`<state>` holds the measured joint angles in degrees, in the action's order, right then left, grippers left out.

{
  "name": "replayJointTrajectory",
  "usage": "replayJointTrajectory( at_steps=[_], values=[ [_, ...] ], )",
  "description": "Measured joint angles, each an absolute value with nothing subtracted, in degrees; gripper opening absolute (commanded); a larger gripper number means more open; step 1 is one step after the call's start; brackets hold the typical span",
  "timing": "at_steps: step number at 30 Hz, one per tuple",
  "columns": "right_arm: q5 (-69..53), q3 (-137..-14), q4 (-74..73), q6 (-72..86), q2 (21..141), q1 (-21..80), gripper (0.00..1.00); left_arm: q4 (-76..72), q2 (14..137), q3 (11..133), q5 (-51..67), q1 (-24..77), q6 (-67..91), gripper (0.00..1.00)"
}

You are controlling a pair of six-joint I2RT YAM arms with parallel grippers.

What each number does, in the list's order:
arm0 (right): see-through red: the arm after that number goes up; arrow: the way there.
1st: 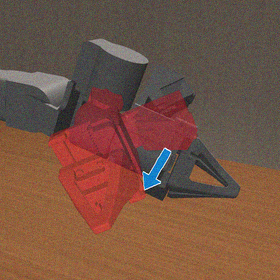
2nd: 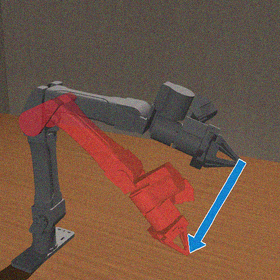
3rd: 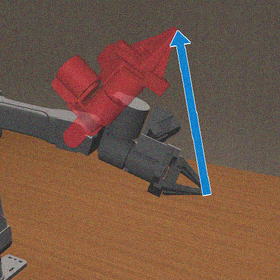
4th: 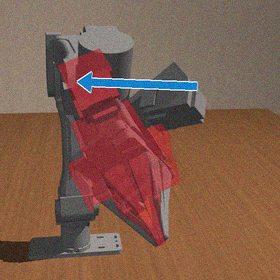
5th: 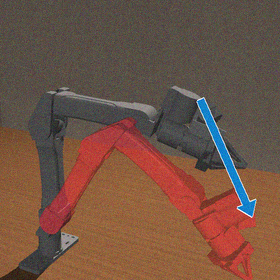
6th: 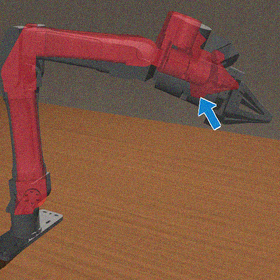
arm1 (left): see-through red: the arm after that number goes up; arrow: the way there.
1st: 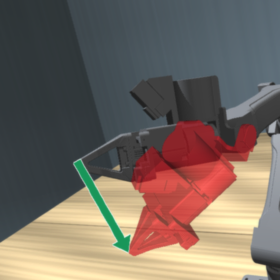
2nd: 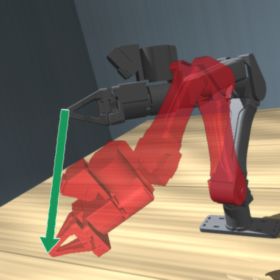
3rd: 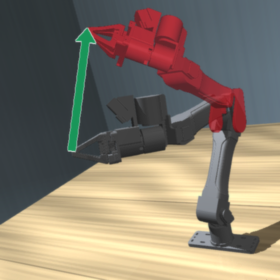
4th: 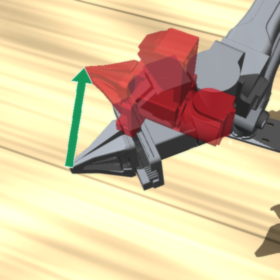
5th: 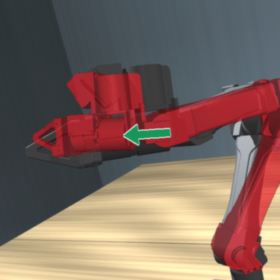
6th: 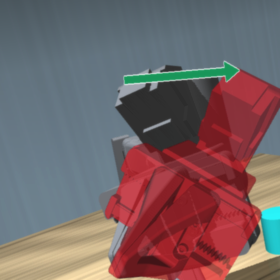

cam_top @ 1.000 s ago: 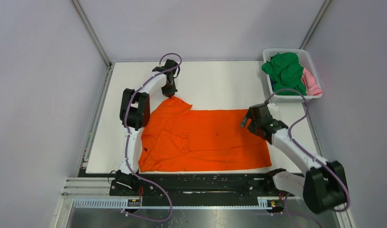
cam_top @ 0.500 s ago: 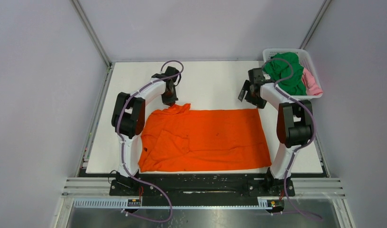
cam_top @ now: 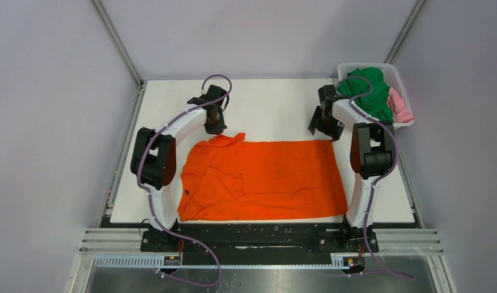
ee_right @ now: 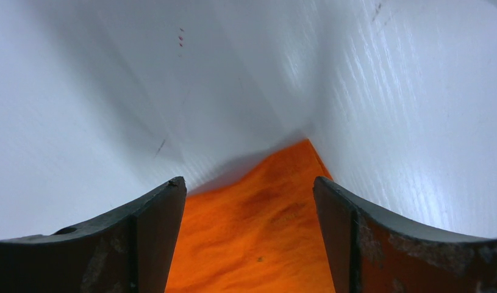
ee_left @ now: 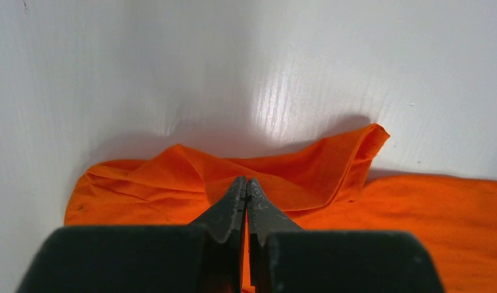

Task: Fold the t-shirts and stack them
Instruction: Grab the side of the flattened tshirt furthest away from the robot with both arms

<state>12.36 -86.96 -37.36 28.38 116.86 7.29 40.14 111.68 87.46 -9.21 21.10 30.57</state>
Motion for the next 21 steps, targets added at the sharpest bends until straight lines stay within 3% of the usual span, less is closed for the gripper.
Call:
replayJointTrajectory(
  at_steps=[6, 11, 16, 21],
  values=[
    [12.34, -86.98, -39.55, 29.41, 116.86, 7.29, 0.86, 38.87, 108.53, 84.99, -9.02, 21.76, 31.35, 0.0],
    [7.25, -89.6, -38.54, 19.88, 117.45, 7.14, 0.88, 38.79, 108.42, 84.71, -7.92, 21.89, 31.53, 0.0],
    [-7.33, -94.19, -32.67, -5.1, 116.95, 6.85, 0.91, 37.71, 107.72, 83.5, -7.22, 21.89, 31.55, 0.0],
    [-12.91, -88.18, -31.92, -32.77, 112.25, 6.85, 0.9, 37.21, 105.58, 81.49, -6.87, 21.89, 31.55, 0.0]
  ],
)
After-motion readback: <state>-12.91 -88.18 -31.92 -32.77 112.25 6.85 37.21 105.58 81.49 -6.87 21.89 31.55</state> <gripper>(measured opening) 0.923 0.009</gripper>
